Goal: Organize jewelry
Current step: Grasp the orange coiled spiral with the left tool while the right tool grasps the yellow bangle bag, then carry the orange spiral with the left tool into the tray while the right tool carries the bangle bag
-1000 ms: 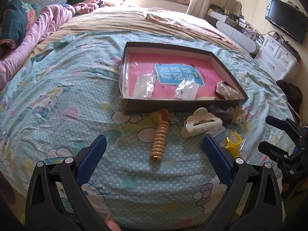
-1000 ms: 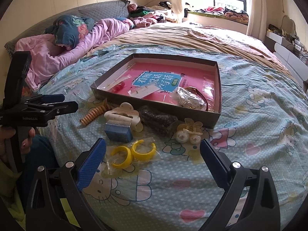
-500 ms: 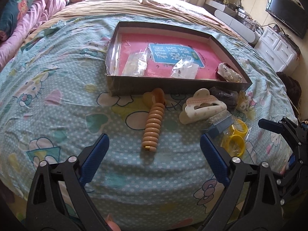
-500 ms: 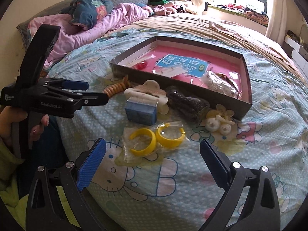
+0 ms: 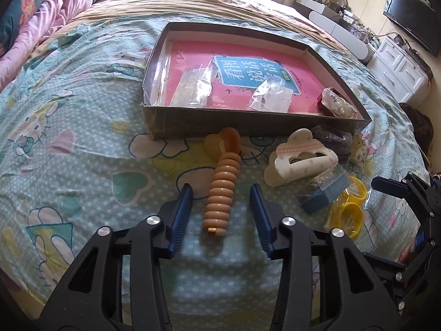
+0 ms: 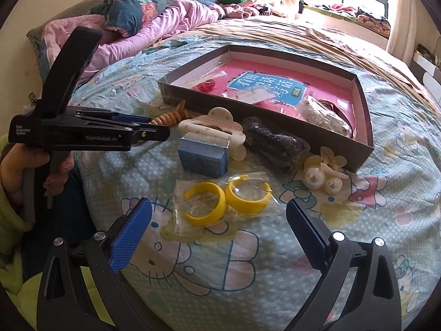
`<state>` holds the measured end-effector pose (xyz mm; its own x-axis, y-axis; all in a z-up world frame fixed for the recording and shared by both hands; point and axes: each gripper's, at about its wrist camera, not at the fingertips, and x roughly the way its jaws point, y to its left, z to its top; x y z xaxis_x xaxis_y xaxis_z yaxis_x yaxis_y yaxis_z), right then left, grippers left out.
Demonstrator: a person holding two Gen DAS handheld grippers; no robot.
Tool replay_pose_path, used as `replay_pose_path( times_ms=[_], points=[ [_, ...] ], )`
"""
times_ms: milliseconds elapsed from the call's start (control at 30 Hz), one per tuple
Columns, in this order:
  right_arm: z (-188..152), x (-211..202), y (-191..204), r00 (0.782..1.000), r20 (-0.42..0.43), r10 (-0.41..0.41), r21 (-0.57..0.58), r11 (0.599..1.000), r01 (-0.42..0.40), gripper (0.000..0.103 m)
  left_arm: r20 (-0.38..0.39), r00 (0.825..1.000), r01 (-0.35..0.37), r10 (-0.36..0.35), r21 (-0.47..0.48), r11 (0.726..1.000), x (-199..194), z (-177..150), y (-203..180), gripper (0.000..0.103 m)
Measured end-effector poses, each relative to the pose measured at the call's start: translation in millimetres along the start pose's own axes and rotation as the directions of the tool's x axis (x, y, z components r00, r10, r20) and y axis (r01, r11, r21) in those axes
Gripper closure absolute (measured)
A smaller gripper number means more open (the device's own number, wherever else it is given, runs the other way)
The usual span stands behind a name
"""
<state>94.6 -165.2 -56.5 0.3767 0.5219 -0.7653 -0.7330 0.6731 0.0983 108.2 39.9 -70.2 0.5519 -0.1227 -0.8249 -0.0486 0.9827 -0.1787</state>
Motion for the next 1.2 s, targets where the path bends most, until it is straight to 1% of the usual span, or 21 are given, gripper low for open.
replay_pose_path(
  times_ms=[67,133,200,267,433,567,667,700,733,767,900,1067,1200],
  points=[
    [2.0,3.2,2.2,1.0,-0.002,-0.009,-0.022,1.0,0.009,0.006,0.003,1.0,0.001,-0.001,0.008,1.0,2.7,1.9,-0.9,0.079],
    [2.8,5.8,2.8,1.0,-0.002,-0.016,-0.037,0.999,0.016,0.006,0.005,1.0,0.006,-0.006,0.018,1.0,4.5,2.8,-2.7,0.088],
    [3.9,9.5,1.6,1.0,-0.008,-0.024,-0.048,0.999,0.023,0.006,0.006,1.0,0.007,-0.008,0.034,0.999,4.7,2.7,-5.7,0.092],
    [4.4,13.7,-0.6,0.999,-0.014,-0.036,-0.056,0.998,0.035,0.006,0.016,1.0,-0.002,0.001,0.052,0.999,2.6,1.8,-9.1,0.092],
    [6.3,27.9,-7.6,0.999,-0.042,-0.033,-0.061,0.998,0.031,0.005,0.039,0.999,0.009,-0.012,0.069,0.998,-2.9,0.9,-12.0,0.092],
    [6.6,38.0,-6.5,0.998,-0.06,-0.028,-0.073,0.997,0.024,0.005,0.05,0.999,0.015,-0.018,0.062,0.998,-6.9,0.6,-10.9,0.092],
    [6.8,38.2,-4.4,0.999,-0.051,-0.015,-0.078,0.997,0.011,0.005,0.054,0.998,0.021,-0.024,0.053,0.998,-8.7,1.1,-9.8,0.092],
    [6.7,38.4,-3.4,0.999,-0.049,-0.016,-0.083,0.996,0.012,0.008,0.055,0.998,0.024,-0.027,0.051,0.998,-9.6,1.2,-9.2,0.092],
    [6.2,37.6,-3.0,0.999,-0.043,-0.014,-0.087,0.996,0.01,0.016,0.057,0.998,0.026,-0.029,0.049,0.998,-10.6,0.9,-8.6,0.092],
    [6.1,36.4,-3.1,0.999,-0.037,-0.004,-0.087,0.996,0.001,0.018,0.06,0.998,0.027,-0.03,0.048,0.998,-11.7,0.8,-8.7,0.092],
    [5.5,31.5,-4.1,1.0,-0.031,0.0,-0.081,0.997,-0.002,0.022,0.068,0.997,0.031,-0.034,0.045,0.999,-16.6,0.1,-7.6,0.092],
    [2.4,19.8,-4.0,1.0,-0.022,0.003,-0.071,0.997,-0.004,0.022,0.083,0.996,0.034,-0.037,0.04,0.999,-25.1,-0.1,-7.2,0.092],
    [2.3,3.7,-5.4,1.0,0.005,0.006,-0.055,0.998,-0.006,0.022,0.101,0.994,0.033,-0.038,0.045,0.998,-33.0,0.8,-9.1,0.092]
  ],
)
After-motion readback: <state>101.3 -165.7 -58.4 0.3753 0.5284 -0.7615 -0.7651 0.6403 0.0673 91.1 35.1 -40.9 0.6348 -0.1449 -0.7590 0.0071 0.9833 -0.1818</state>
